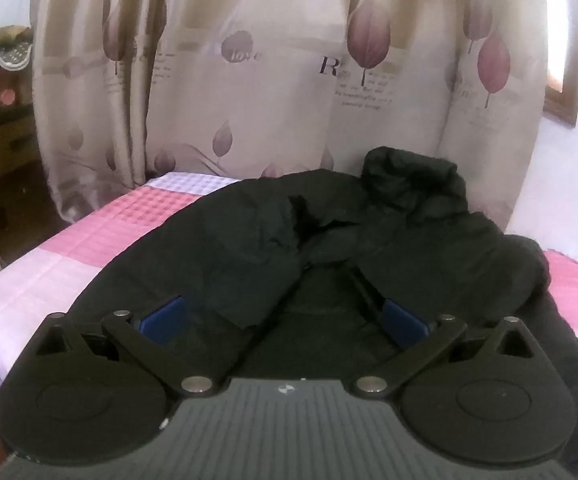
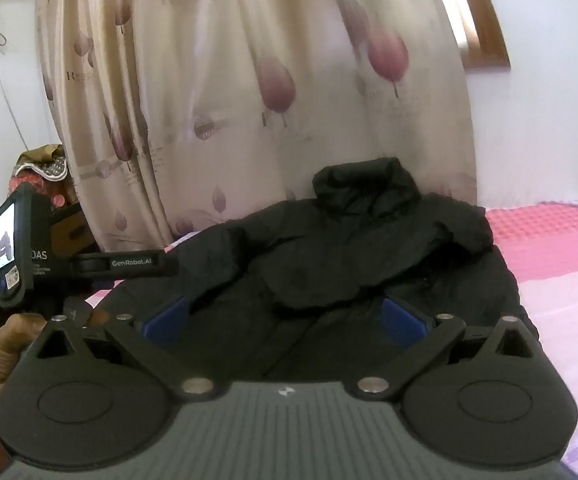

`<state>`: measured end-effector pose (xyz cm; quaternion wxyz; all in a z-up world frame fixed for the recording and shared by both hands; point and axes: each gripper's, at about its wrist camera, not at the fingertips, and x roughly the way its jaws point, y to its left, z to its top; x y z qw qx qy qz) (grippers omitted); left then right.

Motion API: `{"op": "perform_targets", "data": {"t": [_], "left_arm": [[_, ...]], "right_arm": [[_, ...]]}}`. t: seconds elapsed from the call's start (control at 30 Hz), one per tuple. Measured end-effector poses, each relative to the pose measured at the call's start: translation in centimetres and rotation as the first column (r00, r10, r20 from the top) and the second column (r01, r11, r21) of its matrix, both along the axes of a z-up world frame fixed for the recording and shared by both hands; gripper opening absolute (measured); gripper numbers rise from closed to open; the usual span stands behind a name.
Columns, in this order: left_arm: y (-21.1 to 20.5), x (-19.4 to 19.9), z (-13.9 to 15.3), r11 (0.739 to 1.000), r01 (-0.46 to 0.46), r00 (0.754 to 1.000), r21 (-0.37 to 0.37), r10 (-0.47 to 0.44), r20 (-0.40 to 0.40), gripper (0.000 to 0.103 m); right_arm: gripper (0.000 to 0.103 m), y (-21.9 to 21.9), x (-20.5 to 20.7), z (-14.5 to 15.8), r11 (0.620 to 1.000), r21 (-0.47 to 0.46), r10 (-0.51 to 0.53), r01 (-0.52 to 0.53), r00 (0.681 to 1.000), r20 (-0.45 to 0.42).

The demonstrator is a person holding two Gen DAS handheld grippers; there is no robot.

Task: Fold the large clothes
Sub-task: 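Move both grippers over the black jacket toward its sleeves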

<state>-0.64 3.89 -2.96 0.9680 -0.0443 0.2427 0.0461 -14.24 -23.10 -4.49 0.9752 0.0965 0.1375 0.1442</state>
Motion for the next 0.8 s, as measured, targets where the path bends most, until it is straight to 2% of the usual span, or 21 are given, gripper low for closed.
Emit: {"op": "perform_targets", "data": {"t": [0.23,0.43,0.6,0.8], "left_arm": [[0.0,0.3,-1.9,1.000,-0.016,0.999,-0.003,0.016,-0.036,0.103],[1.3,-0.2,-3.7,0.997,-0.023,0.997,-0.067,0.019,-0.072,0.103],[2.3,-0.4,-4.6,0.997,-0.063,0.995,-0.037,0.060,-0.085,0.103],[3.6,-0.4,-5.4,0.995,-0.090,0.990,-0.043,0.085,-0.117,0.103]], "right_arm": [[0.103,0.3,0.4,0.0,1.000,0.006,0.008,-0.007,1.000,-0.026],[0.103,0.2,0.5,-0.6,1.000,0.019,0.012,-0.011,0.998,-0.054],[0.103,0.0,0.8,-0.8,0.999,0.042,0.015,-0.011,0.996,-0.083],[0.103,0.1,1.2,-0.7,0.999,0.044,0.034,-0.030,0.995,-0.096]]}}
